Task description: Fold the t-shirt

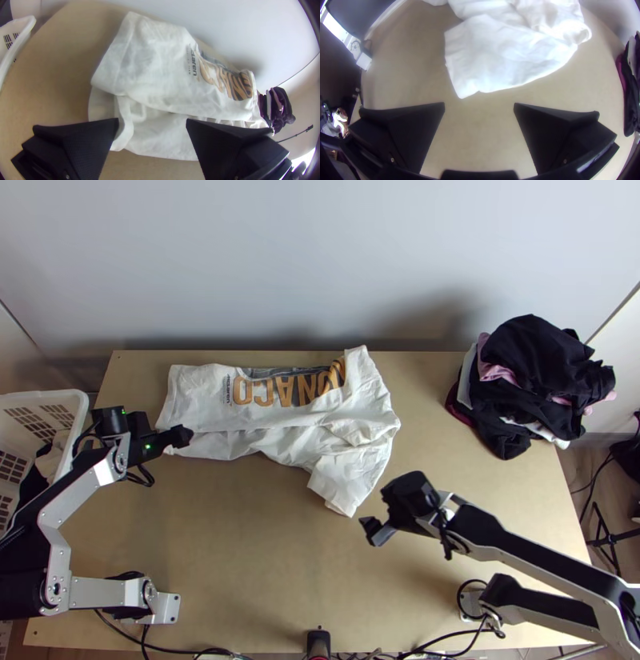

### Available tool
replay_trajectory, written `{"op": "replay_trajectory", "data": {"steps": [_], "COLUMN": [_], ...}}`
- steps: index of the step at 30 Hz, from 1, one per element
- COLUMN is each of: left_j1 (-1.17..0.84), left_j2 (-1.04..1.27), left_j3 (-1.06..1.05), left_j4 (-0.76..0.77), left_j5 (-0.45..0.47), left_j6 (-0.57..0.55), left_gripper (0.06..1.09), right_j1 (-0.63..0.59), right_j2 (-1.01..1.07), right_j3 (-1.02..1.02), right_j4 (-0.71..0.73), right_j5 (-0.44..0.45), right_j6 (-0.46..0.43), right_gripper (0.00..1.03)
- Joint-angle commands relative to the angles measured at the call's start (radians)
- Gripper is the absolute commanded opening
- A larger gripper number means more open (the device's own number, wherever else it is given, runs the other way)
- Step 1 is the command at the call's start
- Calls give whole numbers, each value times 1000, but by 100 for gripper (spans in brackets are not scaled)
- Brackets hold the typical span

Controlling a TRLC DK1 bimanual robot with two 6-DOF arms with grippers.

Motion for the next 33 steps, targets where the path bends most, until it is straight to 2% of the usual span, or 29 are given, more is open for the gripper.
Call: {"op": "replay_trajectory", "data": {"steps": [1, 9, 10, 14, 15, 16, 17, 19, 33], "left_j1": [35, 38, 30, 10, 9, 9, 9, 10, 62], "left_j2": [1, 5, 5, 6, 12, 18, 24, 43, 28], "left_j3": [-16, -22, -27, -38, -38, -38, -36, -24, 2], "left_j4": [2, 7, 6, 19, 22, 25, 29, 29, 6], "left_j5": [-1, 10, 14, 16, 16, 16, 17, 17, 33], "left_j6": [12, 7, 6, -5, -5, -2, 0, -2, 13], "left_gripper": [104, 103, 98, 77, 68, 58, 43, 9, 10], "right_j1": [71, 71, 75, 75, 75, 75, 75, 73, 91], "right_j2": [114, 243, 256, 263, 263, 263, 262, 262, 276], "right_j3": [64, 153, 156, 165, 169, 176, 179, 183, 156], "right_j4": [43, 53, 53, 52, 52, 47, 44, 41, 47], "right_j5": [1, 17, 24, 29, 29, 29, 31, 32, 41], "right_j6": [-8, -60, -60, -57, -54, -54, -54, -54, -24], "right_gripper": [96, 96, 96, 96, 96, 96, 96, 96, 96]}}
